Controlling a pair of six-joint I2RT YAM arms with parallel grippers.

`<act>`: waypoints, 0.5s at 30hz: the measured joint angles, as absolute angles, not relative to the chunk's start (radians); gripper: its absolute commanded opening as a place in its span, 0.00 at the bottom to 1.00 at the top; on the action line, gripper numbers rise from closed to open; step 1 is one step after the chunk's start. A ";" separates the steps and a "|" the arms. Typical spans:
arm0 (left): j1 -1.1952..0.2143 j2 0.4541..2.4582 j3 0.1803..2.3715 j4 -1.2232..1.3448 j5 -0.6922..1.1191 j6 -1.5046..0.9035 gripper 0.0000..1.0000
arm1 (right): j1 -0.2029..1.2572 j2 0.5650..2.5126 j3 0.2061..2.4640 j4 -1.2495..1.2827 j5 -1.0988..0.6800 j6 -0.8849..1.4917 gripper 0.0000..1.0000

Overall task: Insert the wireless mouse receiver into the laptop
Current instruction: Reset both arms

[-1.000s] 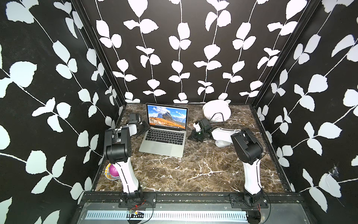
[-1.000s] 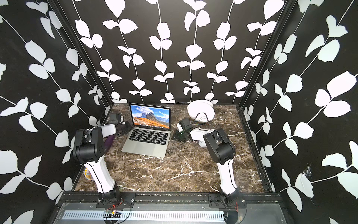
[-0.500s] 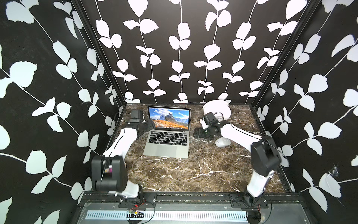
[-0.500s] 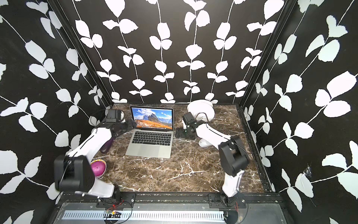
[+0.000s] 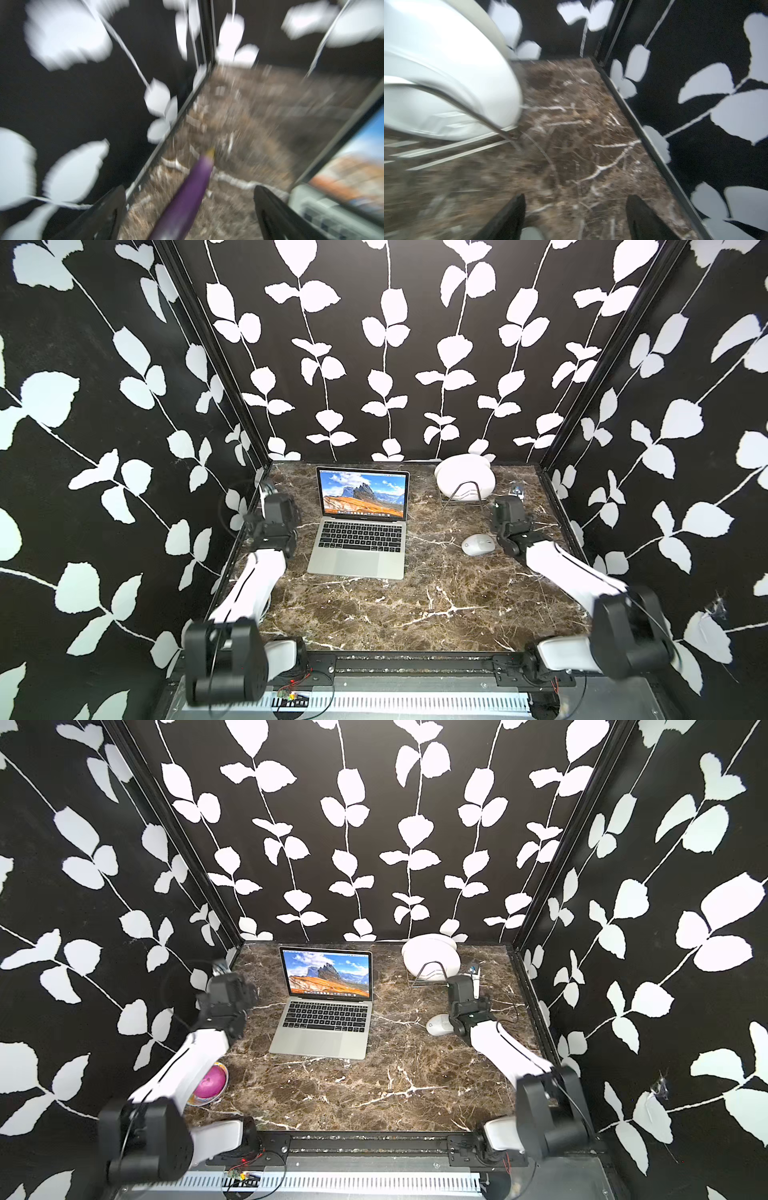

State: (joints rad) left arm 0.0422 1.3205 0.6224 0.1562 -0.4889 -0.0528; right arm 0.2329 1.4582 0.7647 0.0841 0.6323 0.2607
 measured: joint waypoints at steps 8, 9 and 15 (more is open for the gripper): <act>0.042 1.441 0.465 0.455 -0.375 0.019 0.98 | 0.154 1.567 0.373 0.873 0.597 0.147 0.99; 0.040 1.437 0.471 0.486 -0.366 0.021 0.98 | 0.174 1.573 0.347 0.924 0.607 0.121 1.00; 0.022 1.406 0.458 0.590 -0.395 0.026 0.98 | 0.232 1.341 0.580 0.560 0.615 0.088 0.99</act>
State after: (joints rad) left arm 0.0216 1.4063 0.4576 0.5900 -0.3946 0.0257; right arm 0.2321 1.3415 0.5800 0.5598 0.6151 0.0879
